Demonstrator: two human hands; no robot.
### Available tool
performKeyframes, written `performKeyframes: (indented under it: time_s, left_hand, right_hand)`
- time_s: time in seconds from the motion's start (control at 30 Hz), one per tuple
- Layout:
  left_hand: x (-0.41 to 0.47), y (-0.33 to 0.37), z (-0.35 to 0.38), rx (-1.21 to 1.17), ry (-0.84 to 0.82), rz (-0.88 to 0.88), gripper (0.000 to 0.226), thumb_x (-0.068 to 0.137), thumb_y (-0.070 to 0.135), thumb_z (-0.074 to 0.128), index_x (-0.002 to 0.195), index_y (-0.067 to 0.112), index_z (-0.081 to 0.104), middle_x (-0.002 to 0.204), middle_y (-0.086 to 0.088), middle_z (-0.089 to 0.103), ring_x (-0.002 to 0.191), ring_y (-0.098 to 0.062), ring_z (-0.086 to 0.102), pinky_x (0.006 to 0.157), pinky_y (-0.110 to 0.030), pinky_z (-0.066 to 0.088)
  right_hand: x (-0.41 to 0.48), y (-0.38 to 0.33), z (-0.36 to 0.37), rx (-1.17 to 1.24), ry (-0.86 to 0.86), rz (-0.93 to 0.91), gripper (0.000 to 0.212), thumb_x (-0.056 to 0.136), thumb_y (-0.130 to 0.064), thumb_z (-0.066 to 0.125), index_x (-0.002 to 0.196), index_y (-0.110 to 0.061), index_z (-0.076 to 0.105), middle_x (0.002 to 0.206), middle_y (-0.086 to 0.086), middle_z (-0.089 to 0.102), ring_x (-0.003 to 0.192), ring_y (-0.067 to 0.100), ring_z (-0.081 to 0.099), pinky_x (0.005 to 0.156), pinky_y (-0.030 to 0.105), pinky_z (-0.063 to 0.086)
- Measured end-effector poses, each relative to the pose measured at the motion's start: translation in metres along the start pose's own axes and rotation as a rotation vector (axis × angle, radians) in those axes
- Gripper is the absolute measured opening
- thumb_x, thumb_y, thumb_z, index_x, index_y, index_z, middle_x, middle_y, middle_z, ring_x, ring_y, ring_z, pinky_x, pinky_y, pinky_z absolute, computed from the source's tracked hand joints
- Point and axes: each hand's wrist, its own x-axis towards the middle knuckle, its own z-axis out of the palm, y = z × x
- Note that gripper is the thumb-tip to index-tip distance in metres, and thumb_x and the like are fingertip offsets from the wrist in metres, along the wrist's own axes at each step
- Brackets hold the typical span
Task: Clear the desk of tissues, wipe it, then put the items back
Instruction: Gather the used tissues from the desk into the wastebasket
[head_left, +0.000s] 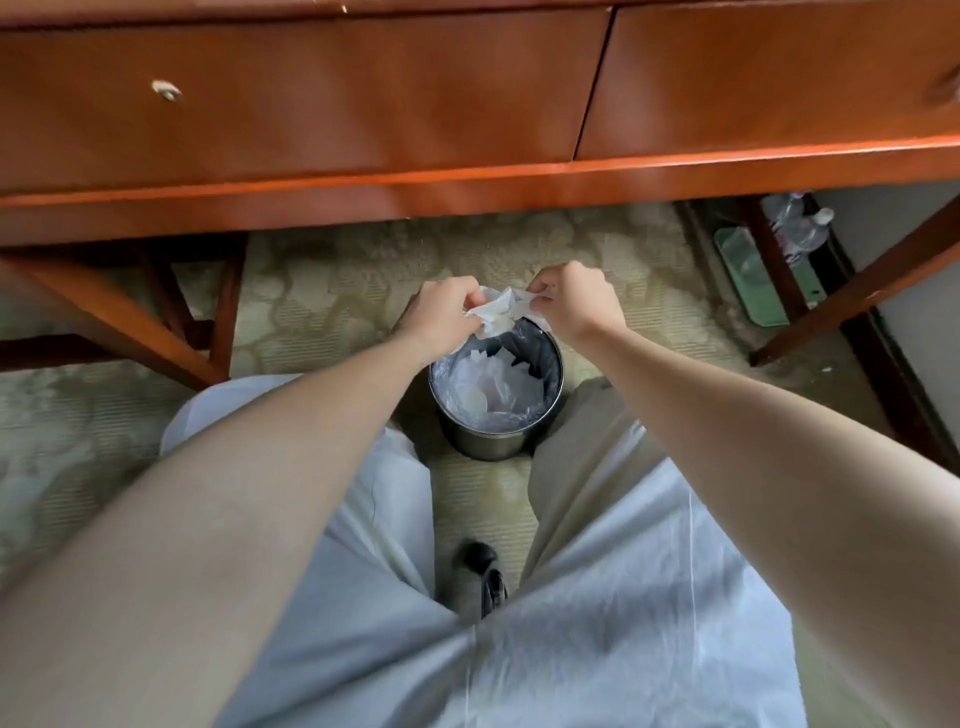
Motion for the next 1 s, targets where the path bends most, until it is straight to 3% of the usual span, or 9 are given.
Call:
performKeyframes:
  time_s: [0.17,0.37,0.53,0.77,0.87,1.0]
  left_hand:
    - [0.03,-0.031,0.034,-0.03,-0.09,-0.088,0.017,0.085,0.013,0.069,0.085,0.027,0.059,0.092,-0.004,0.067,0.085,-0.025,0.063,0.08,-0.043,0.055]
    - [0.052,-0.064,0.076,-0.056,-0.185,-0.174,0.016,0.082,0.016,0.07,0.088,0.024,0.059,0.094,-0.008,0.069,0.088,-0.029,0.064,0.082,-0.04,0.054]
    - [0.066,-0.083,0.093,-0.03,-0.223,-0.196,0.017,0.084,0.02,0.071,0.096,0.02,0.059,0.099,-0.007,0.067,0.091,-0.028,0.061,0.08,-0.037,0.052]
    - [0.073,-0.094,0.103,-0.085,-0.293,-0.188,0.037,0.081,0.027,0.077,0.114,0.022,0.061,0.119,-0.003,0.064,0.106,-0.022,0.062,0.094,-0.039,0.051]
    - [0.071,-0.094,0.103,-0.076,-0.325,-0.165,0.038,0.082,0.03,0.075,0.117,0.024,0.06,0.128,-0.001,0.059,0.115,-0.022,0.057,0.097,-0.04,0.049]
    - [0.067,-0.09,0.096,-0.027,-0.331,-0.131,0.039,0.085,0.031,0.074,0.12,0.024,0.059,0.126,-0.003,0.058,0.112,-0.022,0.056,0.095,-0.041,0.048]
  right_hand:
    - [0.032,0.018,0.045,0.026,-0.118,0.103,0.024,0.088,-0.017,0.062,0.108,-0.025,0.071,0.108,0.01,0.069,0.1,0.033,0.062,0.081,0.034,0.052]
    - [0.058,0.039,0.092,0.028,-0.24,0.194,0.026,0.084,-0.023,0.063,0.108,-0.031,0.068,0.106,0.011,0.067,0.1,0.035,0.061,0.08,0.037,0.051]
    - [0.073,0.052,0.118,-0.014,-0.269,0.228,0.031,0.084,-0.025,0.066,0.114,-0.024,0.057,0.109,0.013,0.064,0.102,0.035,0.06,0.084,0.041,0.051]
    - [0.079,0.062,0.131,0.009,-0.284,0.237,0.007,0.087,-0.025,0.063,0.093,-0.029,0.065,0.103,0.004,0.069,0.096,0.03,0.063,0.084,0.037,0.053]
    - [0.079,0.063,0.131,0.023,-0.272,0.231,0.009,0.088,-0.023,0.063,0.093,-0.03,0.066,0.104,0.003,0.07,0.097,0.029,0.063,0.087,0.04,0.053]
    - [0.075,0.06,0.126,0.032,-0.276,0.223,0.011,0.087,-0.023,0.06,0.093,-0.03,0.067,0.102,0.004,0.07,0.095,0.029,0.063,0.086,0.041,0.054]
